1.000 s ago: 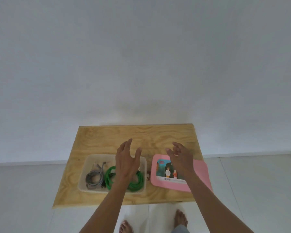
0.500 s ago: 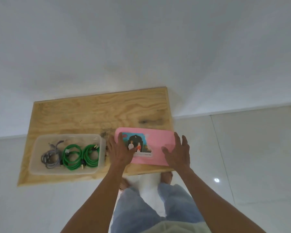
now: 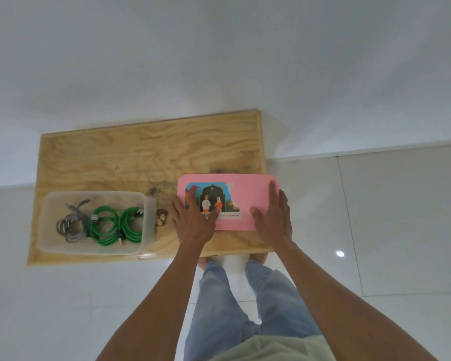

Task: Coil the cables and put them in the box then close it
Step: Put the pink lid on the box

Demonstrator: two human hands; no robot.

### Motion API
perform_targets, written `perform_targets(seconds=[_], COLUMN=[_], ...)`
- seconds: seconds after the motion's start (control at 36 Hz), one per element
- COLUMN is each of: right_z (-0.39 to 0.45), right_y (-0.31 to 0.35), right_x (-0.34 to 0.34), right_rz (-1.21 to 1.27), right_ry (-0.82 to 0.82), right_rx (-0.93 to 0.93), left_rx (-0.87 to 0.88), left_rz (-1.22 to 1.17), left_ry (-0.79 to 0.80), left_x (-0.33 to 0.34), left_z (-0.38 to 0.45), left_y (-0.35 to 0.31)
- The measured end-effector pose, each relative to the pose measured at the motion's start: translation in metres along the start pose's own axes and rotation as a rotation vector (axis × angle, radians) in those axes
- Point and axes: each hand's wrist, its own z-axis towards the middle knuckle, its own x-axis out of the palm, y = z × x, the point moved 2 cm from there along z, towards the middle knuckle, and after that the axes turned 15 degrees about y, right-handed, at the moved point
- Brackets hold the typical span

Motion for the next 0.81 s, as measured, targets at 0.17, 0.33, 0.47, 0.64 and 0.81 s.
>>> perform_targets(seconds=[0.17,0.33,0.47,0.64,0.81], right_z=[-0.011,-0.027,-0.042,-0.054,-0.066], right_y=[0.002,0.015,0.041,0.100,0.183], right_x=[-0.005,-0.021,-0.023,0.001,0.059], right_rz=[0.014,0.063,0.110,0.121,0.075], right_ry=[-0.027,-0.109,-0.181,-0.235,-0.263], right_rx=[0.071,0.077,0.045,-0.030,-0.108], left_rx=[0.025,0.121,0.172,0.216,0.238], left_rz=[-0.080,-0.085,-0.152,-0.176,-0.151], left_ry=[0.016,-0.022,-0.081,-0.164,-0.255], left_x=[-0.006,-0.027,-0.062,-0.121,-0.192], left_z=[-0.016,-0.032,-0.037,-0.035,-0.033], left_y=[-0.011,-0.018,-0.014,0.019,0.098])
